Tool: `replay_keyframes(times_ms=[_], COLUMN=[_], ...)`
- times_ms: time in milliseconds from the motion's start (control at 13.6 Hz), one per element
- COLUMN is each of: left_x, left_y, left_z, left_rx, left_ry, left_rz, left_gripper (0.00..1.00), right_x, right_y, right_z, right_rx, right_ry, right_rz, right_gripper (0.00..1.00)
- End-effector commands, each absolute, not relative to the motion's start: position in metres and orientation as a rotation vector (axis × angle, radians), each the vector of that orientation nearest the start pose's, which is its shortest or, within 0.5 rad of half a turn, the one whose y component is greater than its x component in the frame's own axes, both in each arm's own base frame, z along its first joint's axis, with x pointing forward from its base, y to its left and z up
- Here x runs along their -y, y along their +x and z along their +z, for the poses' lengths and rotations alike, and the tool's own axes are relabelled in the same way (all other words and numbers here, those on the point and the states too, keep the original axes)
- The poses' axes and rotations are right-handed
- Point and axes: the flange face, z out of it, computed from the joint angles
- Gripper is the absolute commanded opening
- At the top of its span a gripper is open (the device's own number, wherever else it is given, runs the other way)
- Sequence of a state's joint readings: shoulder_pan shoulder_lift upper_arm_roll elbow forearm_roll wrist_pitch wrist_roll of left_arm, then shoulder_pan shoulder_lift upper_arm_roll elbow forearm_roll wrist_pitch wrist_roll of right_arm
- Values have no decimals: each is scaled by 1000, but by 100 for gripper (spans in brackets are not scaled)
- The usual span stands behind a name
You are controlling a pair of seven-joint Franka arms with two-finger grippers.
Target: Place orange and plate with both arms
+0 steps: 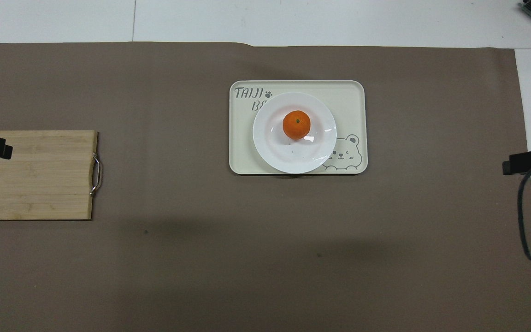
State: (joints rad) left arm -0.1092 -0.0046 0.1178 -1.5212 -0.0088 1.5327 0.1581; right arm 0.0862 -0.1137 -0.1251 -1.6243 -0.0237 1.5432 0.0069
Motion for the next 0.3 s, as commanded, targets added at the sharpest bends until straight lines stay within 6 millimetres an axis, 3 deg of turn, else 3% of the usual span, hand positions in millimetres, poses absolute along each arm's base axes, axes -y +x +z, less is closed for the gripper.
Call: replay_keyframes(times_ms=[0, 221], left_x=[-6, -5], left_y=[544, 542], left_z=[651, 649], left_rx=[-245, -238], left_ry=[-3128, -3132], left_rz=[-23, -9], left_gripper=[100, 100], right_x=[33, 36], right_y=[518, 520], right_z=[656, 658], right_rx=[-71, -81], right_ry=[-3151, -3150], right_rz=[4, 6], right_gripper=[100, 100])
